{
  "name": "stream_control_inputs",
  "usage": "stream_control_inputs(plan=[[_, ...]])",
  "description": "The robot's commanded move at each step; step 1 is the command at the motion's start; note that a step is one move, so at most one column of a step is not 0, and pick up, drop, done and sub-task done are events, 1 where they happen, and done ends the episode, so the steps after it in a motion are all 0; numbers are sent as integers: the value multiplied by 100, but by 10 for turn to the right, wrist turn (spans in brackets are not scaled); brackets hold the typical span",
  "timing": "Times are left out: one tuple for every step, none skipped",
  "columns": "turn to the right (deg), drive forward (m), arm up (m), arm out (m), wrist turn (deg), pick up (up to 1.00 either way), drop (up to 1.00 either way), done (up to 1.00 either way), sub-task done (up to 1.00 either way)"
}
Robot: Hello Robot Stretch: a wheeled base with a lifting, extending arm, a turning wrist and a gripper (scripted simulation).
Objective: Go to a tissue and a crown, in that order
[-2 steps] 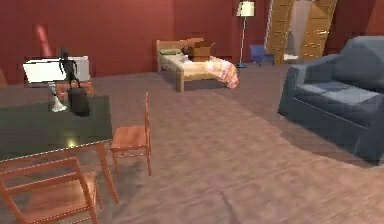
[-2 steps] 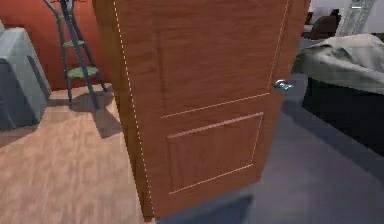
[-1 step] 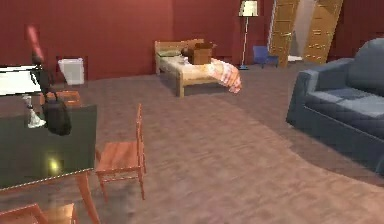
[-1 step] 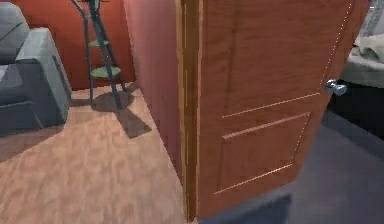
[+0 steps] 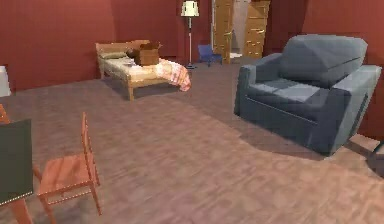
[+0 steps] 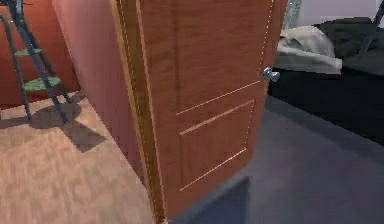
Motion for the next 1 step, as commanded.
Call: stream_control_inputs(plan=[[0,100,0,0,0,0,0,0,0]])
